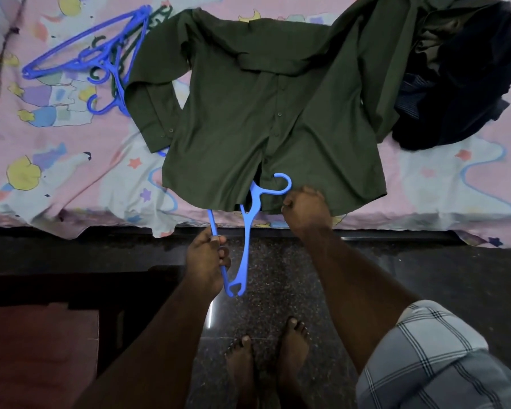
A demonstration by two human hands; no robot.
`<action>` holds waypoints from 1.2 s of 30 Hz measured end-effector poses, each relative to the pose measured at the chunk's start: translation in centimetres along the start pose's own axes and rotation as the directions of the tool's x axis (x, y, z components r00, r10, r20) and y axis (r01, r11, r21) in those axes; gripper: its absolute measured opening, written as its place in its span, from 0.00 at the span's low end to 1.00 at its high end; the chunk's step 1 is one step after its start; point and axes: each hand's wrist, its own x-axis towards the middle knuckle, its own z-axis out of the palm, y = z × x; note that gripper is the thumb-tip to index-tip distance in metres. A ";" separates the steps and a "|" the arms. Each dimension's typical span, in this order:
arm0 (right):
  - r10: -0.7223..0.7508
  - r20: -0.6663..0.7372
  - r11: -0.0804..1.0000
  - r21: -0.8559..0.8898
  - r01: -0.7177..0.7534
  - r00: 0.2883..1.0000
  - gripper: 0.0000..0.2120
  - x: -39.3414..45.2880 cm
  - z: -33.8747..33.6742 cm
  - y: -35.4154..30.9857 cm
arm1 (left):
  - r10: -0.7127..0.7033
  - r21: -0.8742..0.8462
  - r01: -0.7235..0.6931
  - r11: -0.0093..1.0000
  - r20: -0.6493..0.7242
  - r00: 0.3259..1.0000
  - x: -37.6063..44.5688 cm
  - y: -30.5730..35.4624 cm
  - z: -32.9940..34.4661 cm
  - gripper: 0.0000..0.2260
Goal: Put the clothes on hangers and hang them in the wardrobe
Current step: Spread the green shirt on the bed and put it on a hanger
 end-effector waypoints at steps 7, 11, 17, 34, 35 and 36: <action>0.296 -0.015 0.900 0.338 -0.274 0.955 0.13 0.3 -3.5 0.4 | -0.004 -0.003 0.004 1.000 -0.001 1.000 -0.8 0.8 -0.1 0.14; 0.488 -0.057 0.717 0.595 -0.363 0.871 0.11 0.3 -6.4 0.8 | -0.012 -0.009 0.012 1.000 0.004 1.000 -1.6 0.9 -0.3 0.14; 0.575 -0.130 0.631 0.698 -0.337 0.808 0.11 0.0 -9.5 0.7 | -0.037 -0.003 0.037 0.999 -0.001 0.999 -2.7 0.3 -0.3 0.13; 0.278 -0.176 0.697 0.714 -0.072 0.944 0.04 -2.6 -9.6 1.6 | -0.094 -0.553 0.044 0.832 -0.062 0.994 -0.6 -1.1 15.7 0.11; 0.275 -0.172 0.699 0.711 -0.073 0.946 0.04 -2.7 -9.5 1.8 | -0.093 -0.578 0.032 0.815 -0.075 0.993 -0.2 -0.7 16.7 0.10; 0.271 -0.176 0.702 0.709 -0.070 0.946 0.04 -2.6 -9.5 2.1 | -0.091 -0.574 0.031 0.818 -0.076 0.993 0.4 -0.2 17.8 0.11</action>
